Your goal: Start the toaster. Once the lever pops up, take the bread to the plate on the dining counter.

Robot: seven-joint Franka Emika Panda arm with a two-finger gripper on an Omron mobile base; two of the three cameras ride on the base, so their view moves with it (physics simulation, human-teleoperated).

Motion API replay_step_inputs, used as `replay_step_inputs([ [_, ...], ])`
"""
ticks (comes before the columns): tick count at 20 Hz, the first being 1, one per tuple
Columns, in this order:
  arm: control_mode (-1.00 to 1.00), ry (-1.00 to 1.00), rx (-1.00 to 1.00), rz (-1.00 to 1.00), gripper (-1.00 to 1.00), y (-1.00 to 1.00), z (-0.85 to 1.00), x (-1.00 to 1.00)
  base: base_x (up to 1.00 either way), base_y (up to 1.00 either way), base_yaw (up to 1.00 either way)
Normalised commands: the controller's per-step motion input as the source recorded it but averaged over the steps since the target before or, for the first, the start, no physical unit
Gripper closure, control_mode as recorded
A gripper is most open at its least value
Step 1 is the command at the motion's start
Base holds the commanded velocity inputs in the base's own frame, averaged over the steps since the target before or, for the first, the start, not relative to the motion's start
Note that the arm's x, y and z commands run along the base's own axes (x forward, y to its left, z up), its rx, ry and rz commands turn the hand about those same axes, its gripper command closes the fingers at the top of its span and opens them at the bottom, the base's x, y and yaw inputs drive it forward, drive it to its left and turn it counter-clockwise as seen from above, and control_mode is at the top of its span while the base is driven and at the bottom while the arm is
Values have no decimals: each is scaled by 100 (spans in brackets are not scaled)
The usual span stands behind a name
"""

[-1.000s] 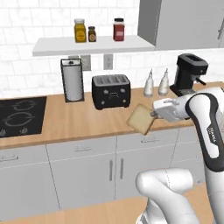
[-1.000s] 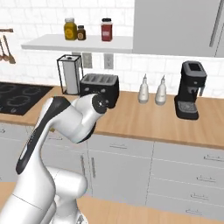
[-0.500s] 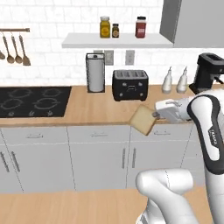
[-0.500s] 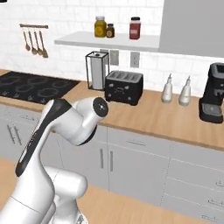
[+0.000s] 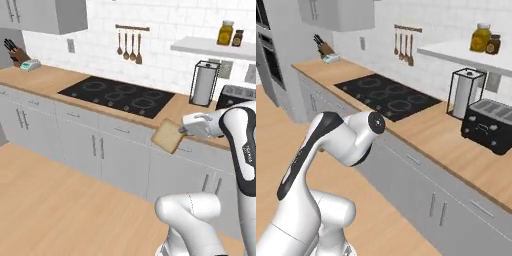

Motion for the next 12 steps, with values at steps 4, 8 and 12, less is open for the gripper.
replay_step_inputs([
  [4, 100, 0, 0, 0, 100, 0, 0, 0, 23, 0, 92],
  [8, 100, 0, 0, 0, 100, 0, 0, 0, 37, 0, 98],
  [12, 100, 0, 0, 0, 100, 0, 0, 0, 34, 0, 97],
])
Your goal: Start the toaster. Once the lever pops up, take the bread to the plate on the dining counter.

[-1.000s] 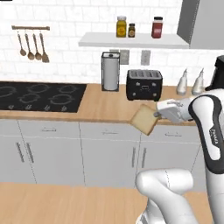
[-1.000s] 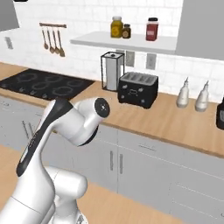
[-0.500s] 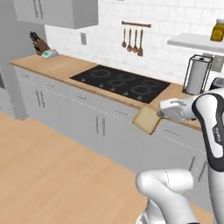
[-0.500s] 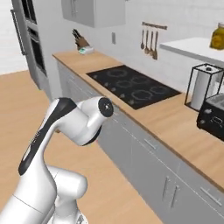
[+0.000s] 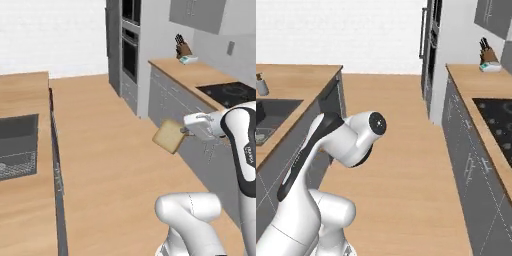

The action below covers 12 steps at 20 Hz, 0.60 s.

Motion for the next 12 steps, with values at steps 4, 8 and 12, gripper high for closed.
replay_step_inputs([
  [4, 100, 0, 0, 0, 100, 0, 0, 0, 27, 0, 97],
  [8, 100, 0, 0, 0, 100, 0, 0, 0, 18, 0, 95],
  [12, 100, 0, 0, 0, 100, 0, 0, 0, 4, 0, 91],
])
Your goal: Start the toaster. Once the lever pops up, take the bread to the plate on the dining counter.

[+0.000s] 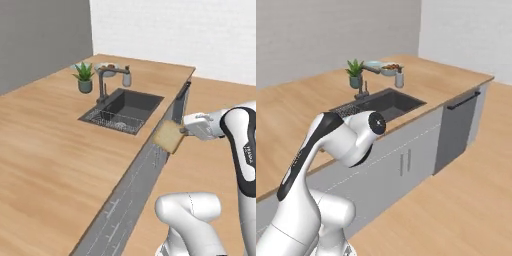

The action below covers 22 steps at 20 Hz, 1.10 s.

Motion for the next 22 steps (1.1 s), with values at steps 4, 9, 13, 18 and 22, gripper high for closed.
replay_step_inputs([
  [4, 100, 0, 0, 0, 100, 0, 0, 0, 1, 1, 57],
  [9, 100, 0, 0, 0, 100, 0, 0, 0, 0, 0, 54],
  [13, 100, 0, 0, 0, 100, 0, 0, 0, 0, 0, 54],
  [18, 100, 0, 0, 0, 100, 0, 0, 0, -1, 0, 55],
  [22, 100, 0, 0, 0, 100, 0, 0, 0, -12, 1, 53],
])
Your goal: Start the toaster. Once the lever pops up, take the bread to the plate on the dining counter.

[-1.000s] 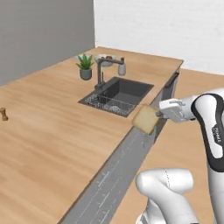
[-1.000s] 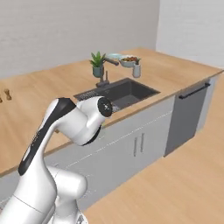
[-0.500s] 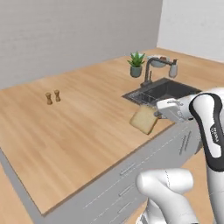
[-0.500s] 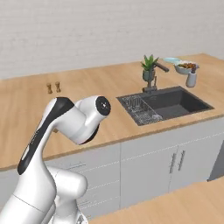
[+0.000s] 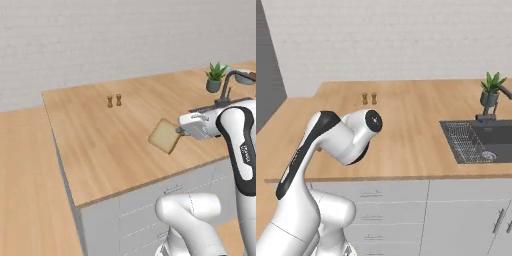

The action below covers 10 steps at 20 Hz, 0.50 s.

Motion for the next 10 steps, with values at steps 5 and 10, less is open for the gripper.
replay_step_inputs([
  [5, 100, 0, 0, 0, 100, 0, 0, 0, -17, 0, 50],
  [10, 100, 0, 0, 0, 100, 0, 0, 0, -13, 0, 50],
])
